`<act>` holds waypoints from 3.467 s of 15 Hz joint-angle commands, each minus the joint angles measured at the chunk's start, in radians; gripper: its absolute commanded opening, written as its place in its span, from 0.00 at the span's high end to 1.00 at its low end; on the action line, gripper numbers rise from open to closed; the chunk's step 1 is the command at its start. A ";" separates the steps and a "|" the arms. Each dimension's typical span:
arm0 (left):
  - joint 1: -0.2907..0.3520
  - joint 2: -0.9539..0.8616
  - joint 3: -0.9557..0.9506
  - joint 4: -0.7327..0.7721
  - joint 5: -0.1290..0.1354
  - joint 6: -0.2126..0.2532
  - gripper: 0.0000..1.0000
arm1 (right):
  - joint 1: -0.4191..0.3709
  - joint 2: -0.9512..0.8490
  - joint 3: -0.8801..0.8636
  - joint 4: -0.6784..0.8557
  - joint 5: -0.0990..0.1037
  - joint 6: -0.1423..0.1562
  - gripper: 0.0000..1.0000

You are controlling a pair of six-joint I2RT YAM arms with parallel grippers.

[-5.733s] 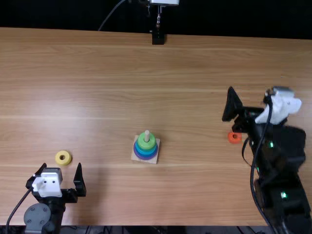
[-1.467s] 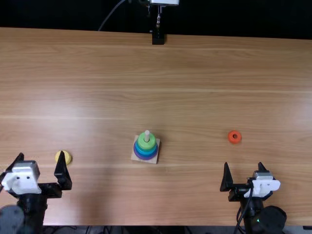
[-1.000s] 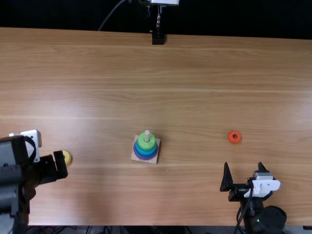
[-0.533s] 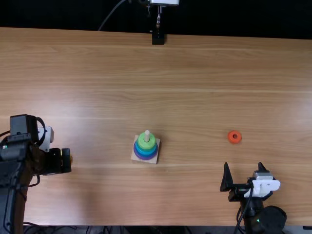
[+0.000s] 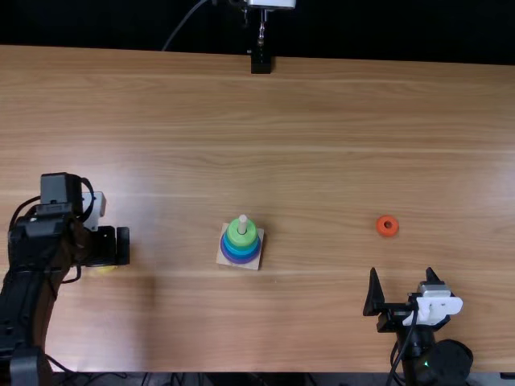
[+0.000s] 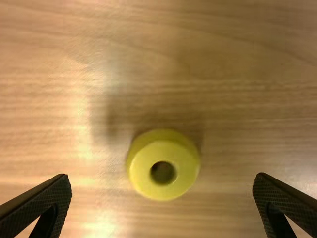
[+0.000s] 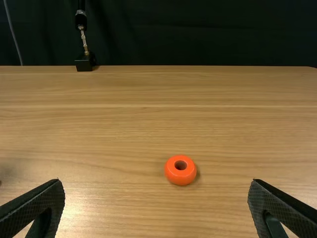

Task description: Build the Hanoi tower: stack the rings onto the peg from bottom to top in this color order: purple, dark blue, light blue, dark green, light green, yellow, orange.

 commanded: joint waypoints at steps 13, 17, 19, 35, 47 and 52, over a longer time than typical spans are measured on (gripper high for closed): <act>-0.008 0.153 0.006 -0.005 0.012 0.013 0.00 | -0.009 -0.013 -0.061 -0.075 -0.010 -0.003 0.00; -0.008 0.153 0.006 -0.014 0.010 0.013 0.08 | -0.009 -0.013 -0.061 -0.075 -0.010 -0.003 0.00; -0.008 0.151 0.006 0.000 0.010 0.013 0.39 | -0.009 -0.013 -0.061 -0.075 -0.010 -0.003 0.00; -0.115 0.003 0.253 -0.279 0.014 0.000 1.00 | -0.009 -0.013 -0.061 -0.075 -0.010 -0.003 0.00; -0.485 0.053 0.649 -0.530 0.167 -0.177 1.00 | -0.009 -0.013 -0.061 -0.075 -0.010 -0.003 0.00; -0.566 0.150 0.800 -0.522 0.167 -0.228 1.00 | -0.009 -0.013 -0.061 -0.075 -0.010 -0.003 0.00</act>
